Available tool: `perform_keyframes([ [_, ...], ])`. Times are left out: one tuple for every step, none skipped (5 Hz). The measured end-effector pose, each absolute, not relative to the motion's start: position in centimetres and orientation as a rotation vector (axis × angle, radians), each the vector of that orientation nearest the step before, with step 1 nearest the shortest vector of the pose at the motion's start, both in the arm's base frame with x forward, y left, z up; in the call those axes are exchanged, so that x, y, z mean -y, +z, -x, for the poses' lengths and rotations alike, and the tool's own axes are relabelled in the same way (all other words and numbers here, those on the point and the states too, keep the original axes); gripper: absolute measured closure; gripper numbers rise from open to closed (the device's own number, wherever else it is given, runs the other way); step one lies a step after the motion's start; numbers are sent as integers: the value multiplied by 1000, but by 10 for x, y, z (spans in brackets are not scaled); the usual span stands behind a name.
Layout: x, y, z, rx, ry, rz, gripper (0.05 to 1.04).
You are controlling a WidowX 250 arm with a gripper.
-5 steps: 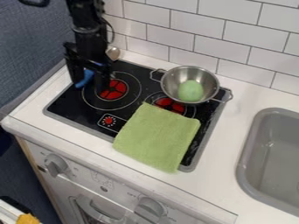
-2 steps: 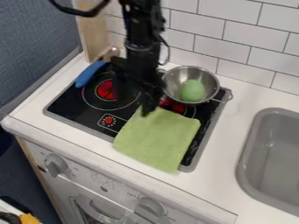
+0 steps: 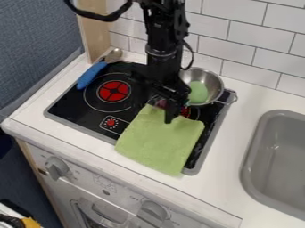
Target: Pick the green towel from right side burner and kept it below the left side burner.
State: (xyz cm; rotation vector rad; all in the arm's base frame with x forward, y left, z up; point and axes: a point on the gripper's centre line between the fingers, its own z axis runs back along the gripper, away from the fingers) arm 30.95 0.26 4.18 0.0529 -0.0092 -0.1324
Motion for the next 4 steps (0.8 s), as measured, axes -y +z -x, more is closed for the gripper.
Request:
perform_keyframes([
  [8,38,-309,-1,-119,-46,85],
  [13,35,-307,-5,-115,-67,85],
  [10,14,-300,-50,-108,-84,85],
  [4,8,-302,-57,-100,-89,85],
])
